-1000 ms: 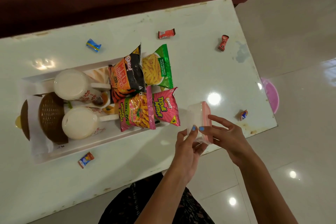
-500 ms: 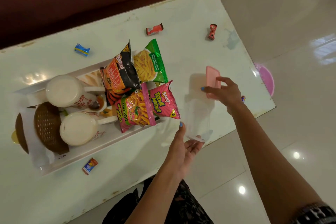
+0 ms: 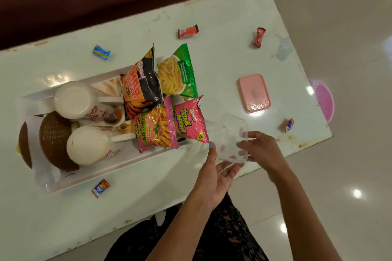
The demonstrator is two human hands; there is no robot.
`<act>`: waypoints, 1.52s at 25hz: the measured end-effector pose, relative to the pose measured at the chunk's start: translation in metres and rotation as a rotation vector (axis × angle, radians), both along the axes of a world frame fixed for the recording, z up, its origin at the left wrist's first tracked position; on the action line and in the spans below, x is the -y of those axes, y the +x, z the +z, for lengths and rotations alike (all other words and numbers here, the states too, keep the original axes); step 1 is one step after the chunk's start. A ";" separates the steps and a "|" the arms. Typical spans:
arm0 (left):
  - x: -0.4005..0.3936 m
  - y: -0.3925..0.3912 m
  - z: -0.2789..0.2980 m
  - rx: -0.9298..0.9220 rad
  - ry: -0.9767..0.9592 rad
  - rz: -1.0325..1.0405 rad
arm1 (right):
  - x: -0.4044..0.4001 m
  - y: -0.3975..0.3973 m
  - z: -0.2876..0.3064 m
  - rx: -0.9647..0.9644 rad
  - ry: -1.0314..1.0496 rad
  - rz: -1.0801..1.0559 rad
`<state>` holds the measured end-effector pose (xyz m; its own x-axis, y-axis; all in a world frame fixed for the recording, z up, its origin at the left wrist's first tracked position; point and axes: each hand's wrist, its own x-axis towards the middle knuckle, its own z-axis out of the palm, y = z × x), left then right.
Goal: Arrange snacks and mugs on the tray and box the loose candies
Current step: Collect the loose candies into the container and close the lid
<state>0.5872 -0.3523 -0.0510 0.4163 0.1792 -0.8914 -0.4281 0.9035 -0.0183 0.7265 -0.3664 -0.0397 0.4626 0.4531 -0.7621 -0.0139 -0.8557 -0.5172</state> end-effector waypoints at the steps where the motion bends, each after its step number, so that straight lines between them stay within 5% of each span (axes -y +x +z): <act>1: 0.001 0.004 -0.001 -0.020 0.007 0.024 | 0.001 -0.005 -0.001 0.084 0.027 0.028; 7: 0.013 0.006 -0.010 -0.368 0.129 -0.084 | -0.031 0.018 -0.007 0.238 0.146 0.151; 10: 0.029 -0.020 -0.013 -0.721 0.349 -0.105 | -0.038 0.061 -0.006 0.311 0.136 0.176; 15: 0.032 -0.124 -0.022 -1.569 0.589 -0.161 | -0.011 0.127 -0.015 0.548 -0.046 0.299; 18: 0.025 -0.183 -0.039 -1.751 0.550 -0.411 | 0.008 0.127 -0.029 0.509 -0.165 0.288; 24: 0.003 -0.193 -0.048 -1.816 0.696 -0.718 | 0.027 0.079 -0.050 0.525 0.035 0.326; 30: 0.021 -0.159 -0.046 -1.754 0.795 -0.794 | 0.031 0.028 -0.046 0.435 0.124 0.679; 35: 0.059 -0.064 -0.032 -1.336 0.913 -0.573 | 0.028 0.005 -0.039 0.394 0.200 0.759; 38: 0.063 0.005 -0.011 -1.107 0.824 -0.394 | 0.024 0.005 -0.025 0.211 0.167 0.552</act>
